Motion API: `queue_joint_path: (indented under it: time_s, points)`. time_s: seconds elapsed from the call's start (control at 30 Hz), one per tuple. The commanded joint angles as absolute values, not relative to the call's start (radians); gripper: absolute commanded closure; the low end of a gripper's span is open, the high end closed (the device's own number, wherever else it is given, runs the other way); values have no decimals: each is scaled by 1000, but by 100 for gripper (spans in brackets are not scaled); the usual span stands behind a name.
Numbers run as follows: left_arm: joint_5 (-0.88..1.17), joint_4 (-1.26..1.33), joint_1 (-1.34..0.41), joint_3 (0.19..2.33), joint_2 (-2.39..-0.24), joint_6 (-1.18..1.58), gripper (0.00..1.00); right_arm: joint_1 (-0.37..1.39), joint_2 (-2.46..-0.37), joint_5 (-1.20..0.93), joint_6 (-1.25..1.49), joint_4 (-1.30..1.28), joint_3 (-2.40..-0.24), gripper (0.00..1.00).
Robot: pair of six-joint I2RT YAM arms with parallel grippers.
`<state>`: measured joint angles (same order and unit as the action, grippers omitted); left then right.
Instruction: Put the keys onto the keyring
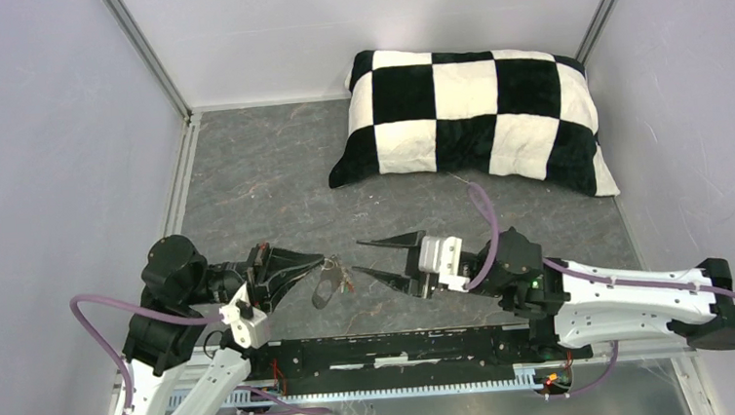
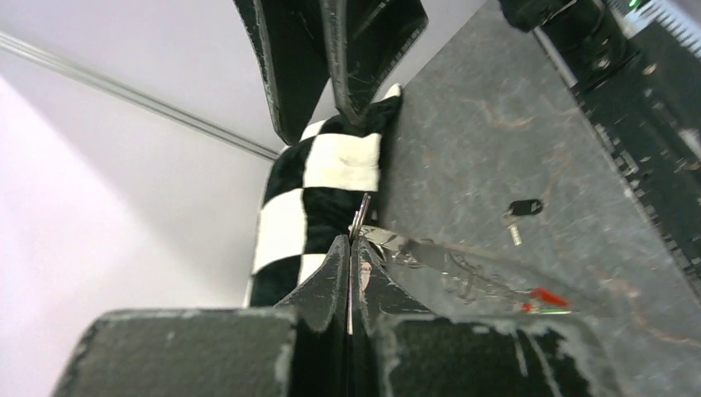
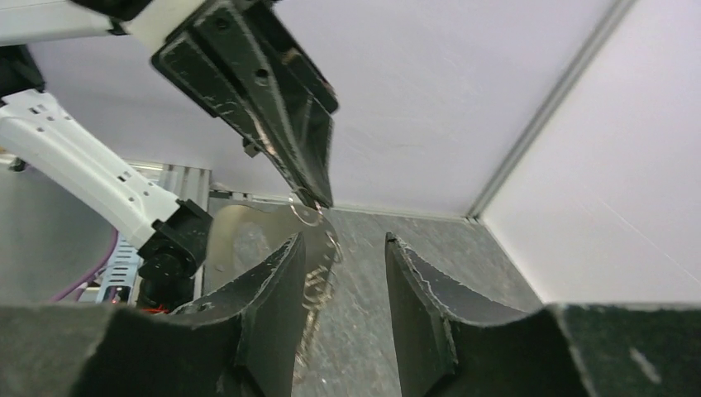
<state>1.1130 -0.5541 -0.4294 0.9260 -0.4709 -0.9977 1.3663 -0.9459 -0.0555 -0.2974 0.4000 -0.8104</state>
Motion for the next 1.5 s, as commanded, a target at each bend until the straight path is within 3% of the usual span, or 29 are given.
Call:
queue_joint_path:
  time_s: [0.0, 0.2, 0.47, 0.83, 1.27, 1.47]
  points:
    - [1108, -559, -431, 939, -466, -1299, 98, 1370, -883, 119, -256, 274, -821, 53]
    - [1119, -585, -431, 956, -480, -1327, 98, 1370, -873, 139, -222, 247, -816, 51]
    - [1065, -776, -432, 1048, -561, -1327, 98, 1373, -1041, 77, -312, 96, -1026, 53]
    - [945, -990, -431, 1149, -676, -1272, 98, 1397, -1141, 83, -367, 59, -1121, 56]
    - [918, -955, -431, 1165, -716, -986, 98, 1403, -1219, 76, -260, 62, -1136, 59]
    - [917, -933, -431, 1154, -707, -913, 98, 1403, -1238, 137, -210, 117, -1103, 65]
